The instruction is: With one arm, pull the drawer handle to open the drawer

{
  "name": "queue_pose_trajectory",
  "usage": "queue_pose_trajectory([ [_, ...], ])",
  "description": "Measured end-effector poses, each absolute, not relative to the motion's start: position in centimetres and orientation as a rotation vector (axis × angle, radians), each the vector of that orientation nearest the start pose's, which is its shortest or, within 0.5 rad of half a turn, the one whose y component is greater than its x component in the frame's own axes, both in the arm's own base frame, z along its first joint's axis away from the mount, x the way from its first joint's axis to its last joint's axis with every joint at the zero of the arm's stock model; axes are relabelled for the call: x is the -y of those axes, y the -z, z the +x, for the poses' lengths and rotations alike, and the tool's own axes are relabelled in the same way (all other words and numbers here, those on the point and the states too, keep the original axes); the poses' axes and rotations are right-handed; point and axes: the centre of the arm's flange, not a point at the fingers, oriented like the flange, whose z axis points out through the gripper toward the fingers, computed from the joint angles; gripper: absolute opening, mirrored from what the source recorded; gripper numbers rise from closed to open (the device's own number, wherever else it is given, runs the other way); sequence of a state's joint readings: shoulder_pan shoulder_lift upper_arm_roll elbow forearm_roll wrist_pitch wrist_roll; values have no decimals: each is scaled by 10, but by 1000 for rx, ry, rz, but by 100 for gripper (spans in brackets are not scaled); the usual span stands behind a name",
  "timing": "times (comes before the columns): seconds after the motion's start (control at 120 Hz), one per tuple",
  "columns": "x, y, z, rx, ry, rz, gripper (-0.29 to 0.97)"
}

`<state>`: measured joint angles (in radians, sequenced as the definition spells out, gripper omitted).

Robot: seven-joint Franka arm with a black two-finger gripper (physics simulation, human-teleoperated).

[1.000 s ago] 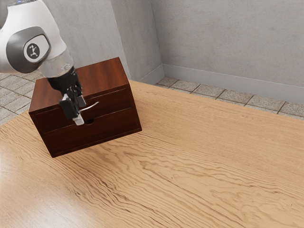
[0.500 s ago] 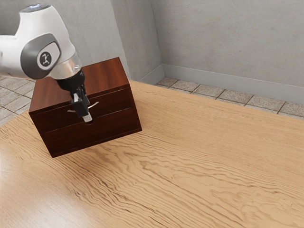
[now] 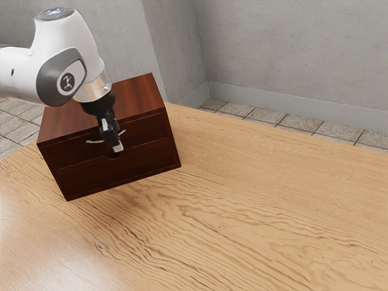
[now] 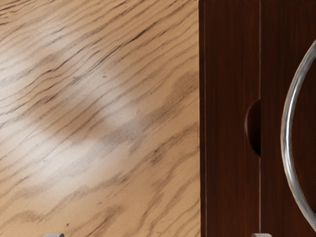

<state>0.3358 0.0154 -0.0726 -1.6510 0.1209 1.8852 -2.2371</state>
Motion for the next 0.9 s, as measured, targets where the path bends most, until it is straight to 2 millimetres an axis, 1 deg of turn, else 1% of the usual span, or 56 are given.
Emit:
queue_pose_trajectory([
  [0.117, -167, -608, 563, -2845, -335, 973, 47],
  [0.242, -179, -607, 559, -2859, -335, 951, 47],
  [0.35, -194, -604, 555, -2879, -332, 921, 47],
  [0.492, -219, -592, 551, -2916, -319, 874, 46],
  [0.558, -230, -590, 548, -2926, -320, 851, 46],
  [0.625, -236, -590, 546, -2931, -322, 837, 46],
  [0.683, -236, -592, 545, -2928, -325, 835, 46],
  [0.742, -233, -590, 547, -2927, -321, 847, 46],
  [0.9, -214, -588, 557, -2908, -318, 904, 46],
])
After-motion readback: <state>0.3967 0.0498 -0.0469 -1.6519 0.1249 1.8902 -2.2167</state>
